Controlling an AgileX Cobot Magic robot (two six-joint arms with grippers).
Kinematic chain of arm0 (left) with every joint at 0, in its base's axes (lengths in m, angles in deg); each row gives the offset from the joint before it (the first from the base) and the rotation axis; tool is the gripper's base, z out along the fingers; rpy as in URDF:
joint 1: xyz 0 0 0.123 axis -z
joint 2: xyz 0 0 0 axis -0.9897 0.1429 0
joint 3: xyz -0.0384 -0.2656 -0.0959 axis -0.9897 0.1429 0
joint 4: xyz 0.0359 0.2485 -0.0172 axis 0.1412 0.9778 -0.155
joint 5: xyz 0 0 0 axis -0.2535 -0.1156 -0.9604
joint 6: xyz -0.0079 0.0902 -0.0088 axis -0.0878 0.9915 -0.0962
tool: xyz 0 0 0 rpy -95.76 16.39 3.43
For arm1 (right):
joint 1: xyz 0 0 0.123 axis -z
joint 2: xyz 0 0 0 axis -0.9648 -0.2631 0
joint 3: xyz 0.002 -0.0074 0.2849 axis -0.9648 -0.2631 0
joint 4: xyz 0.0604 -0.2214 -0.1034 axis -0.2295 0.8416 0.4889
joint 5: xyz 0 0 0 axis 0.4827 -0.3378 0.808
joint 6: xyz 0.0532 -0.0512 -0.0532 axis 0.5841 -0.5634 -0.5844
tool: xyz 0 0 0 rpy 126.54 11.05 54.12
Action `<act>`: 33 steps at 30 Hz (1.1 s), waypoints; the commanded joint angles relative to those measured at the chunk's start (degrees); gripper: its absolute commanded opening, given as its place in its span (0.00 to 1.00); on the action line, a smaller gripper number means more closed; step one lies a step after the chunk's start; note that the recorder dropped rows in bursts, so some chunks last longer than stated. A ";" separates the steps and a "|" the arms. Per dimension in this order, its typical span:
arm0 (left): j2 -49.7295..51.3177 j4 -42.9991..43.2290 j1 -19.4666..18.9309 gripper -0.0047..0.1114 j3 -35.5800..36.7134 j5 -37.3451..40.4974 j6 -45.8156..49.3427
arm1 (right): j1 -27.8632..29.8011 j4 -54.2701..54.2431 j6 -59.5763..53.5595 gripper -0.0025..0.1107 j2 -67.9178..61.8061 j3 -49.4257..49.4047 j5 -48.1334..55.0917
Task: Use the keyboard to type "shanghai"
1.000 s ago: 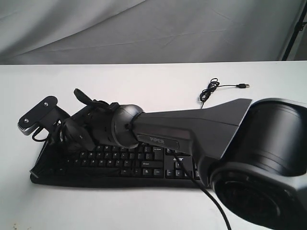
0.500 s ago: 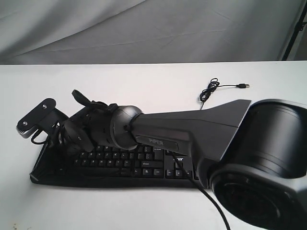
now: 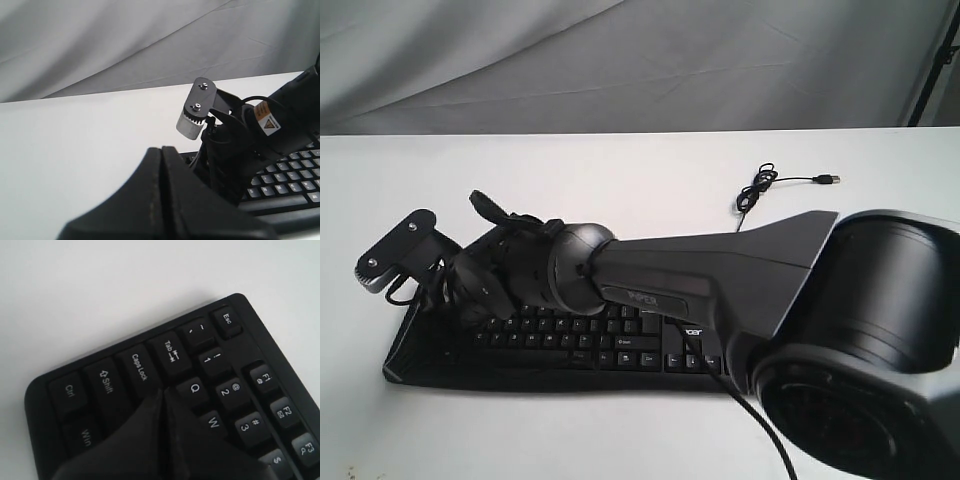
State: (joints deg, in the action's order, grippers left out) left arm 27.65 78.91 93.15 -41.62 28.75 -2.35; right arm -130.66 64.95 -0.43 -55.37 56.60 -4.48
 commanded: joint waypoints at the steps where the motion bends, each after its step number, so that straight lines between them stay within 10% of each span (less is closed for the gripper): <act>1: -0.20 0.04 0.23 0.04 0.25 -0.27 -0.16 | -0.34 1.73 -0.11 0.02 1.10 0.01 0.79; 14: -0.20 0.04 0.23 0.04 0.25 -0.27 -0.16 | 7.32 2.91 5.02 0.02 21.05 -34.00 -14.70; 33: -0.20 0.04 0.23 0.04 0.25 -0.27 -0.16 | 9.08 2.21 4.64 0.02 18.24 -34.23 -17.20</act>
State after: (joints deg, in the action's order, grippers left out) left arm 27.65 78.91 93.15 -41.62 28.75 -2.35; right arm -122.10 67.56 4.46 -37.00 22.66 -20.78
